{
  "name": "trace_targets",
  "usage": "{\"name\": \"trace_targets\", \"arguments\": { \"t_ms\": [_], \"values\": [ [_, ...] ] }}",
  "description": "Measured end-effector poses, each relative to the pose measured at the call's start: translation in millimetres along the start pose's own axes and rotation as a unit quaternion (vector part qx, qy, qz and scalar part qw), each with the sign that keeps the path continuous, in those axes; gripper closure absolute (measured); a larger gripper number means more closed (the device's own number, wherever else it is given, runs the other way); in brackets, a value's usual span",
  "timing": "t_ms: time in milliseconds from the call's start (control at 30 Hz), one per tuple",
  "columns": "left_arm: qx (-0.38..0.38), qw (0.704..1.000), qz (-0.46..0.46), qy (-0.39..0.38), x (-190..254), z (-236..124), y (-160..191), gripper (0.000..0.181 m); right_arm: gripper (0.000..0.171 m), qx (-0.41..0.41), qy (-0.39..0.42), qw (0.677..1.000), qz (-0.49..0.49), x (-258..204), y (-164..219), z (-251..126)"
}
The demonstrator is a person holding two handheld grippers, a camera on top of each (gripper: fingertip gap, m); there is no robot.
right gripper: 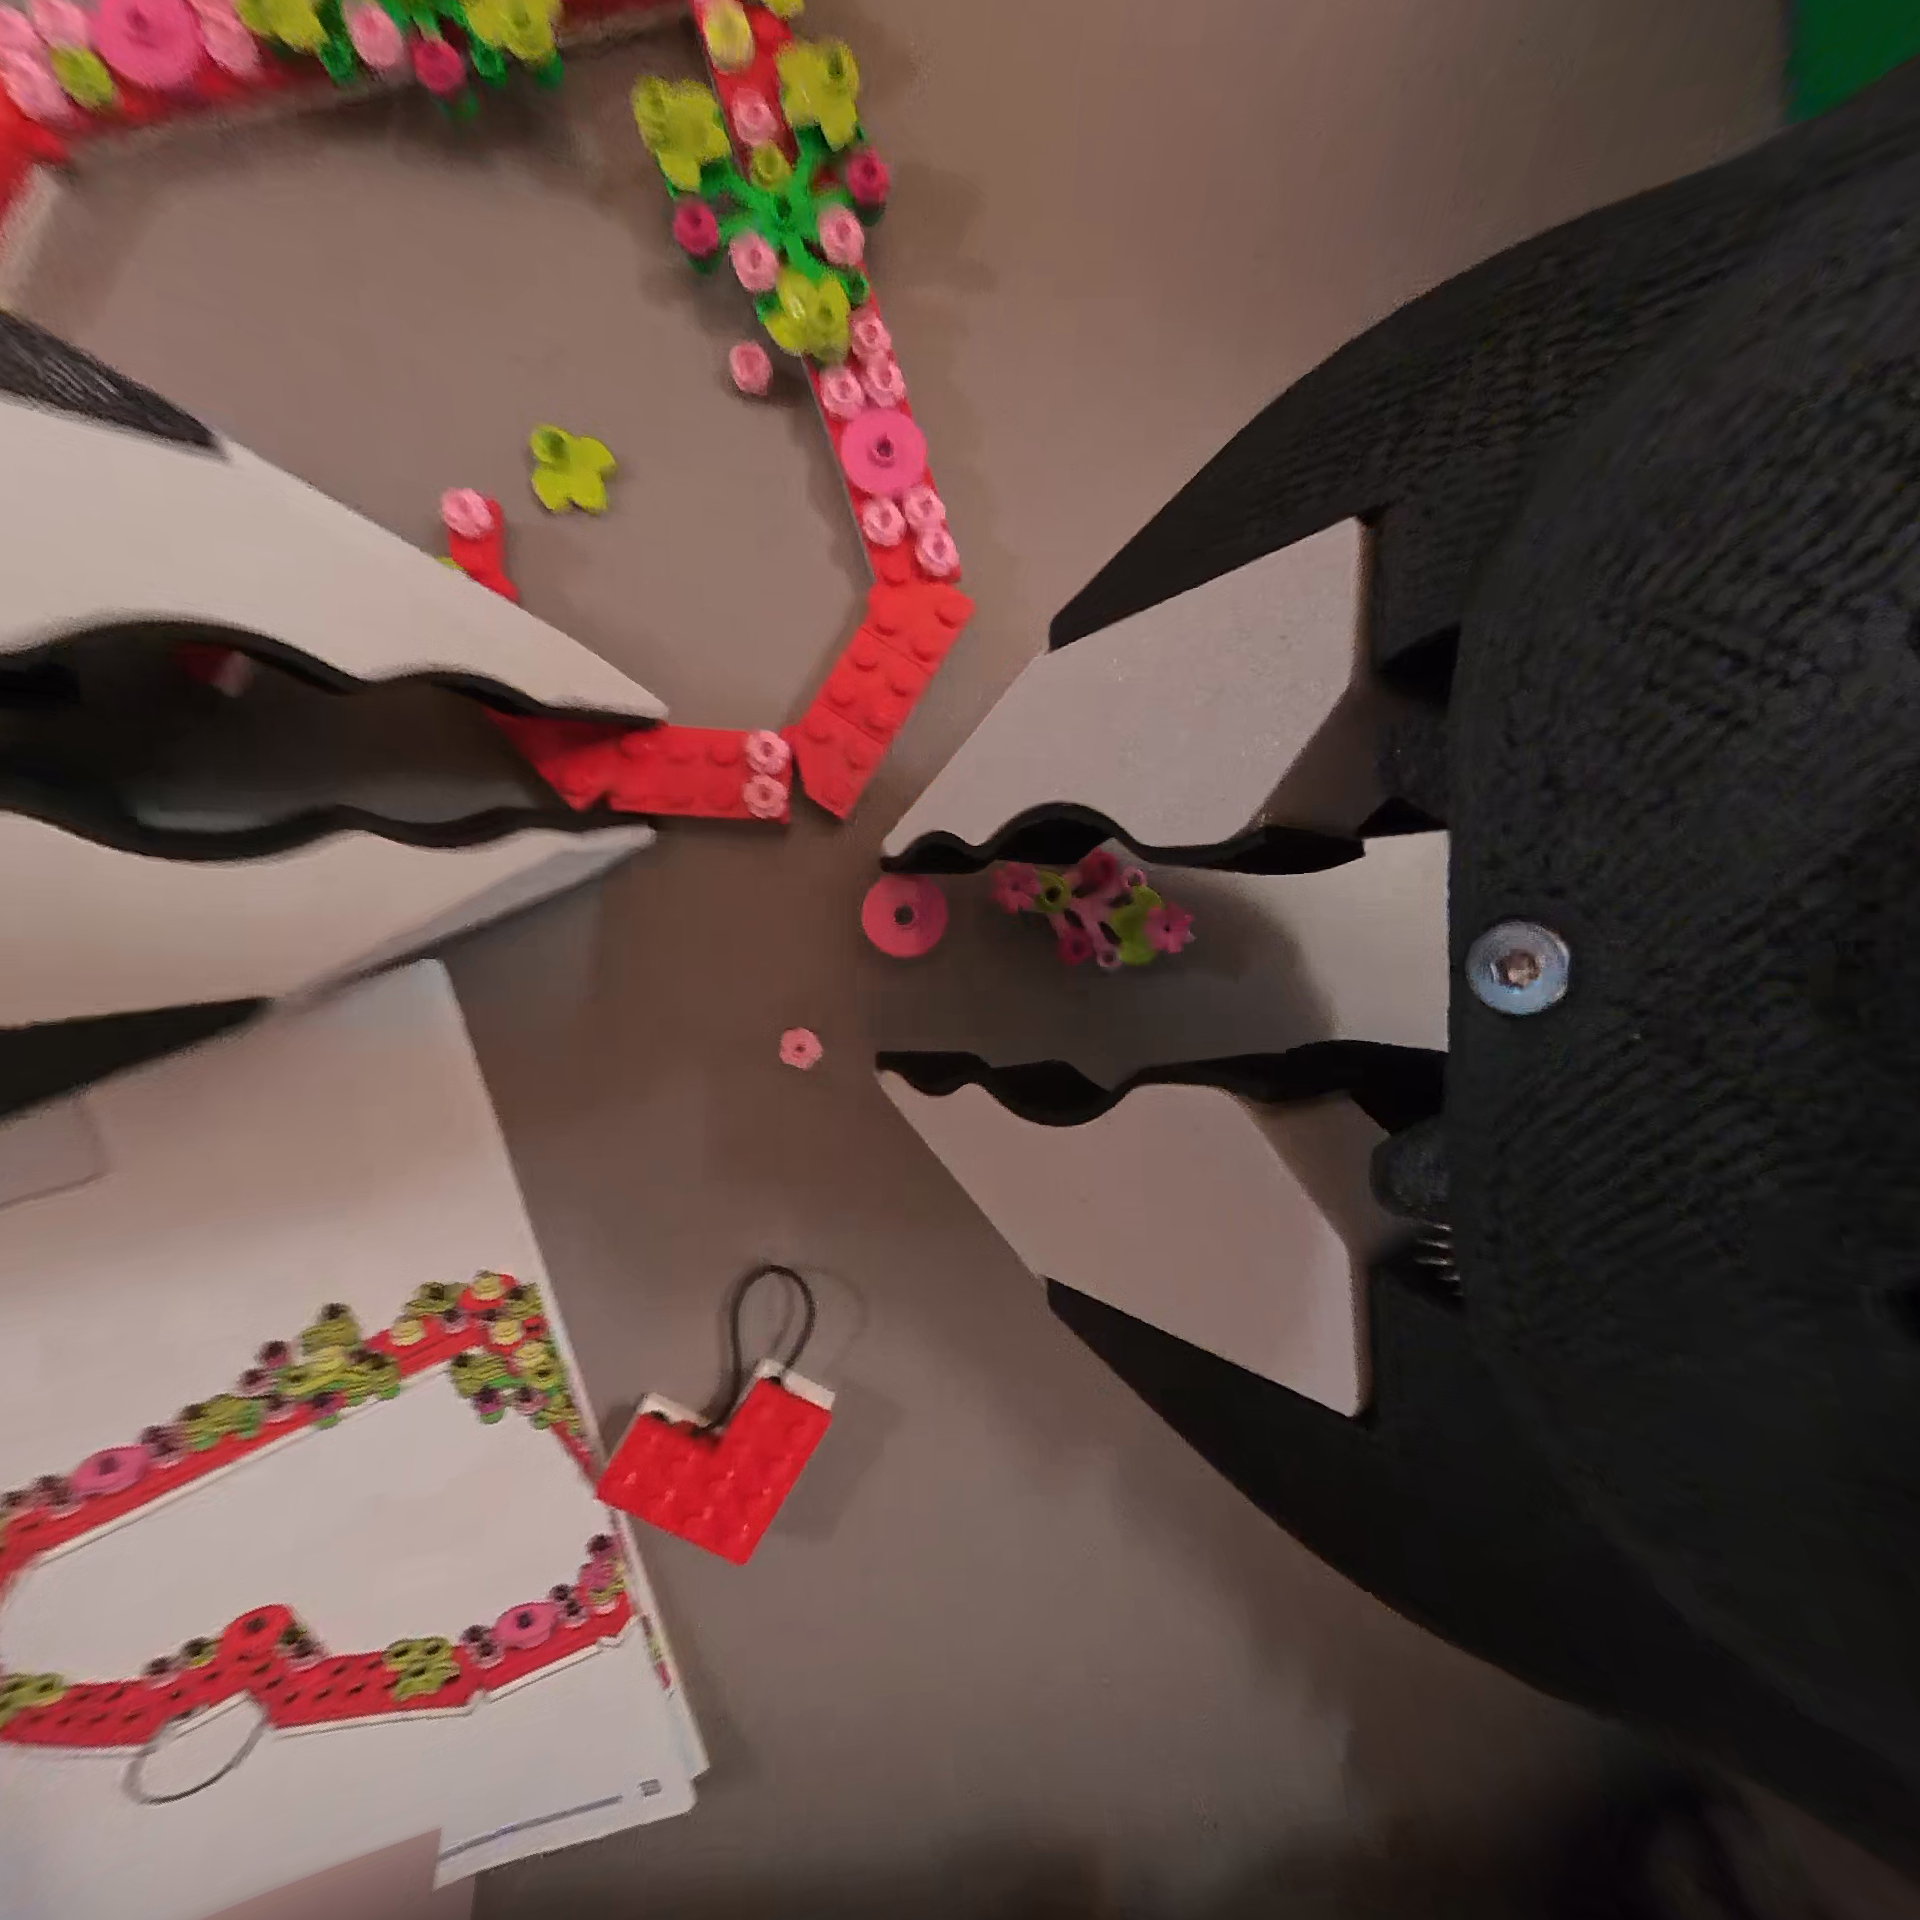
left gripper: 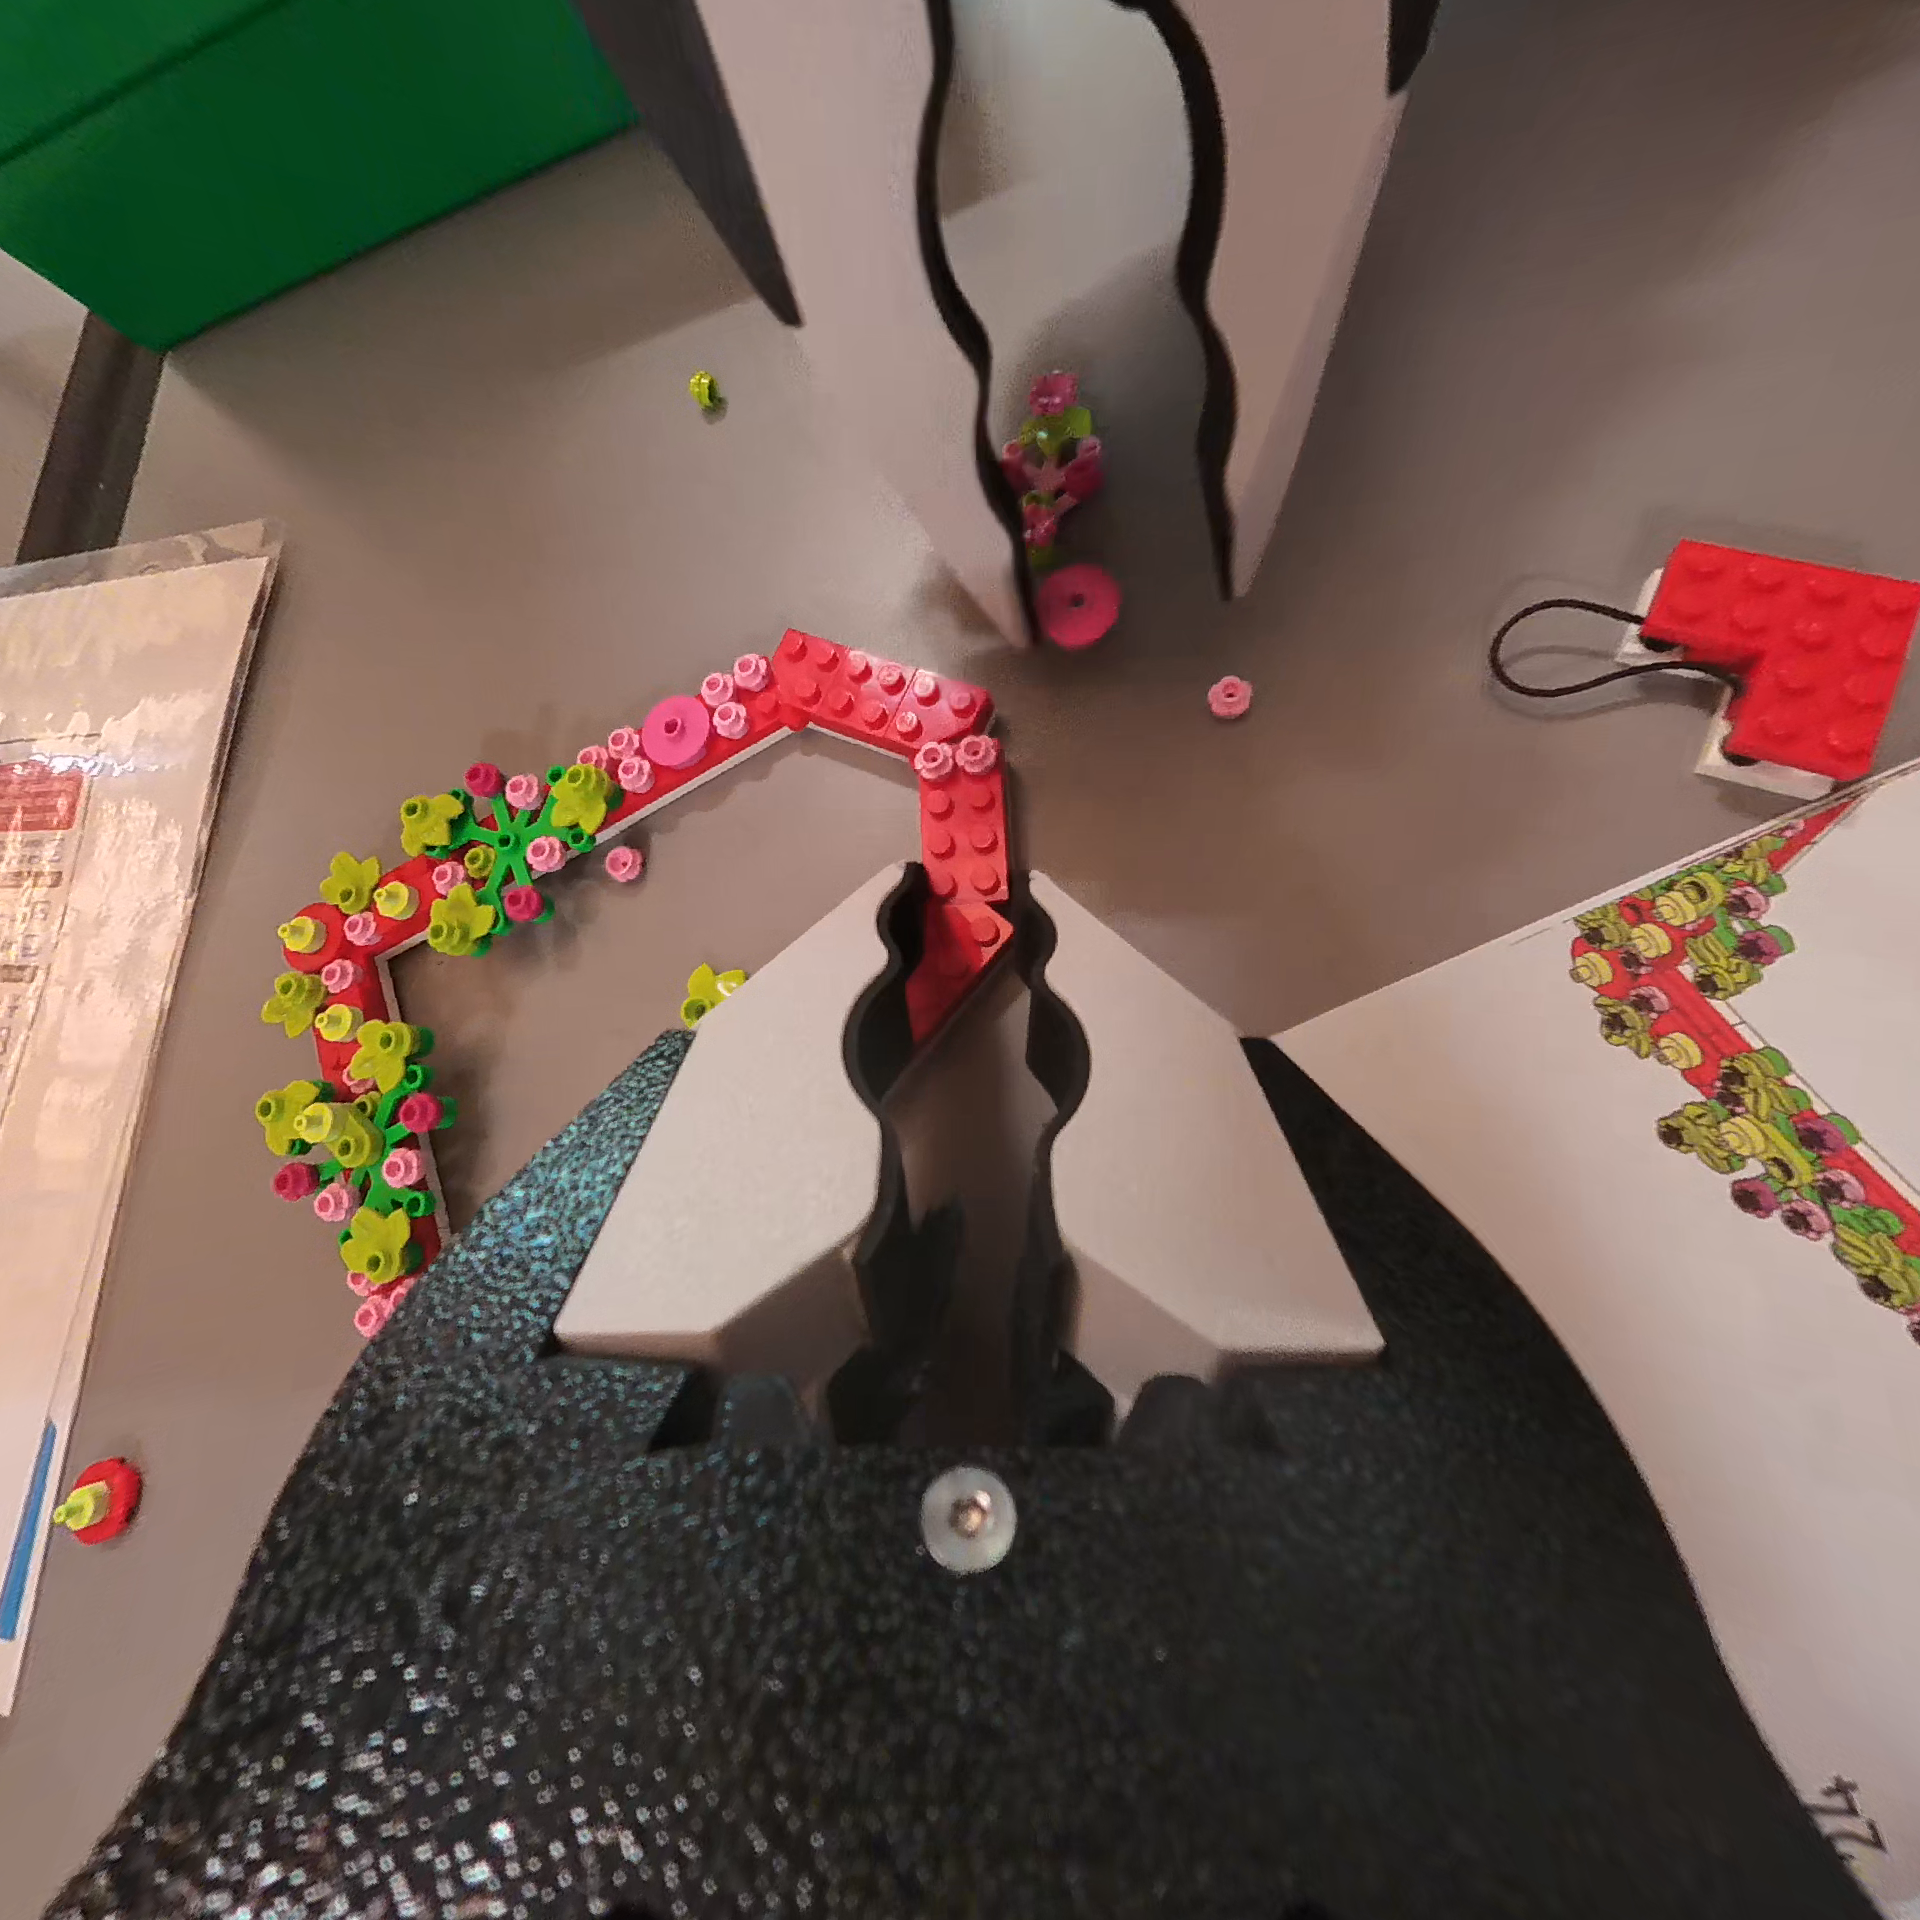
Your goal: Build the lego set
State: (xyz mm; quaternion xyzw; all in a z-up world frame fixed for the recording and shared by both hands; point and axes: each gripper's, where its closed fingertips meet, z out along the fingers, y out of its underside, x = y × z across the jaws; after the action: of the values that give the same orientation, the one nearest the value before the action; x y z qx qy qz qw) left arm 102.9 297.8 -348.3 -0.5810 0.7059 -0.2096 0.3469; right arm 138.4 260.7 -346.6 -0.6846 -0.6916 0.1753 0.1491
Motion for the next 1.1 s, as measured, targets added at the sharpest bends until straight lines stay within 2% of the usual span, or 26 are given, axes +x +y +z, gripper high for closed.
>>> {"name": "trace_targets", "arguments": {
  "t_ms": [167, 300, 400, 533, 600, 667, 733, 833, 967, 1100],
  "values": [
    [-0.008, 1.000, 0.019, -0.014, -1, -1, 0, 0.166, 0.123, -0.032, 0.012, 0.999, -0.006, -5, 5, -4],
    [0.007, 0.998, 0.034, -0.044, -6, -4, -8, 0.154, 0.121, -0.013, 0.009, 1.000, 0.007, -5, -1, -8],
    [0.018, 0.998, 0.032, -0.044, -5, -4, -11, 0.144, 0.116, -0.055, 0.003, 0.998, 0.012, -6, 13, 0],
    [0.029, 0.999, 0.019, -0.032, -3, -3, -13, 0.144, 0.112, -0.035, 0.005, 0.999, 0.007, -6, 5, 0],
    [0.032, 0.999, 0.009, -0.030, -4, -2, -13, 0.146, 0.121, -0.018, 0.028, 0.999, -0.003, 2, 1, -4],
    [0.030, 0.999, 0.011, -0.027, -4, 1, -13, 0.149, 0.133, 0.033, 0.055, 0.998, 0.004, 14, -15, -8],
    [0.024, 0.999, 0.015, -0.024, -2, 5, -12, 0.152, 0.138, 0.079, 0.055, 0.995, 0.006, 20, -29, -7],
    [0.015, 0.999, 0.029, -0.029, -1, 9, -9, 0.165, 0.142, 0.079, 0.065, 0.995, -0.001, 32, -29, 1],
    [0.009, 1.000, 0.013, -0.023, 0, 9, -9, 0.165, 0.153, 0.081, 0.055, 0.995, 0.001, 37, -28, 10],
    [0.009, 1.000, 0.004, -0.019, 0, 9, -8, 0.166, 0.156, 0.080, 0.039, 0.996, 0.006, 36, -27, 11]
  ]
}}
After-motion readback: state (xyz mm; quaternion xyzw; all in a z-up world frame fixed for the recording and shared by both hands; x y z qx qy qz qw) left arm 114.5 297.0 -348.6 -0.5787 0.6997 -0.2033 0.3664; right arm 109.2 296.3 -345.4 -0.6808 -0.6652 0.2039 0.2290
